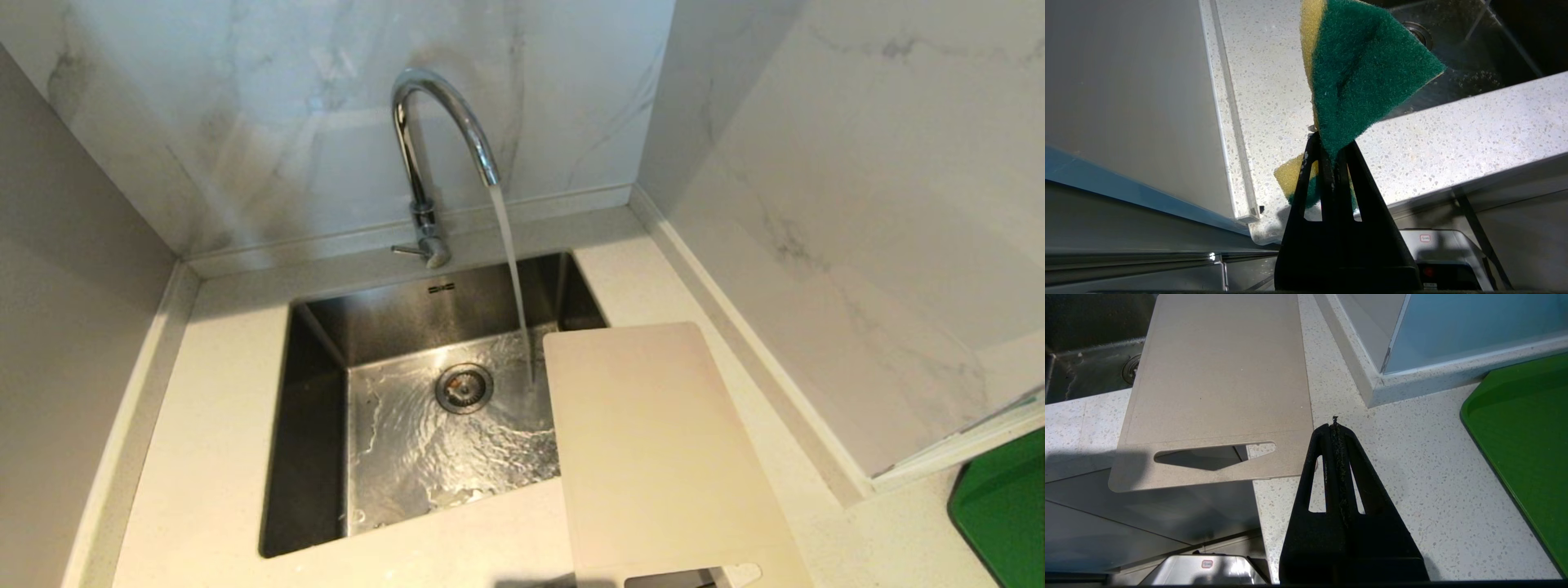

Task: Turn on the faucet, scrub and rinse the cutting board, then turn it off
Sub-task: Pick up the cutting board

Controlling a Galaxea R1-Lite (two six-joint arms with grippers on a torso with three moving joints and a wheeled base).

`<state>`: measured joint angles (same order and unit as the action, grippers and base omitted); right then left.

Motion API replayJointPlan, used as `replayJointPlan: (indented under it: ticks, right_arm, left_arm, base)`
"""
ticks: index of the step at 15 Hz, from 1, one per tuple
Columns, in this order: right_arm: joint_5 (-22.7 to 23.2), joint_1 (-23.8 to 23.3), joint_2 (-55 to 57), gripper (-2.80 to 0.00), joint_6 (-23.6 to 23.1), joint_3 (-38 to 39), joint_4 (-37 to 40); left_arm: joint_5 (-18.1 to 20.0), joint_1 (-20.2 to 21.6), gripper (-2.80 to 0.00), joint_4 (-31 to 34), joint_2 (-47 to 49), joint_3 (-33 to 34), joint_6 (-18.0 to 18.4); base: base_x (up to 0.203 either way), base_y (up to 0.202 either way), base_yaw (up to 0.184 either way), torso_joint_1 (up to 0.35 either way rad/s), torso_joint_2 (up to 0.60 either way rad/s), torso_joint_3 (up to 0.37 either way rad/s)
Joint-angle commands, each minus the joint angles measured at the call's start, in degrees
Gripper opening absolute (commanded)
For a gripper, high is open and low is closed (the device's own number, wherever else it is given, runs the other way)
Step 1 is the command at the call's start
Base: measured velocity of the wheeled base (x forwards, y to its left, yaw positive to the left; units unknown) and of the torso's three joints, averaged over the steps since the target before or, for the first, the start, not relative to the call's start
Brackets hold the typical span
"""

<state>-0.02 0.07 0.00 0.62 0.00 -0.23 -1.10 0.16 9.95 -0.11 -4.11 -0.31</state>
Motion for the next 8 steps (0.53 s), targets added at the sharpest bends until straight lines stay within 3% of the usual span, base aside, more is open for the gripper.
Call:
replayJointPlan:
  ticks: [1, 8]
  right_arm:
    - [0.02, 0.01, 0.0, -2.8, -0.01, 0.0, -0.04]
    - [-0.06, 0.01, 0.0, -2.8, -0.39, -0.21, 0.4]
  left_arm:
    - [-0.05, 0.02, -2.8, 0.07, 0.02, -0.02, -0.1]
    - [-0.05, 0.02, -2.8, 0.07, 0.02, -0.02, -0.13]
  base:
    - [0.0, 0.0, 0.0, 0.0, 0.0, 0.0]
    - [0.0, 0.0, 0.0, 0.0, 0.0, 0.0]
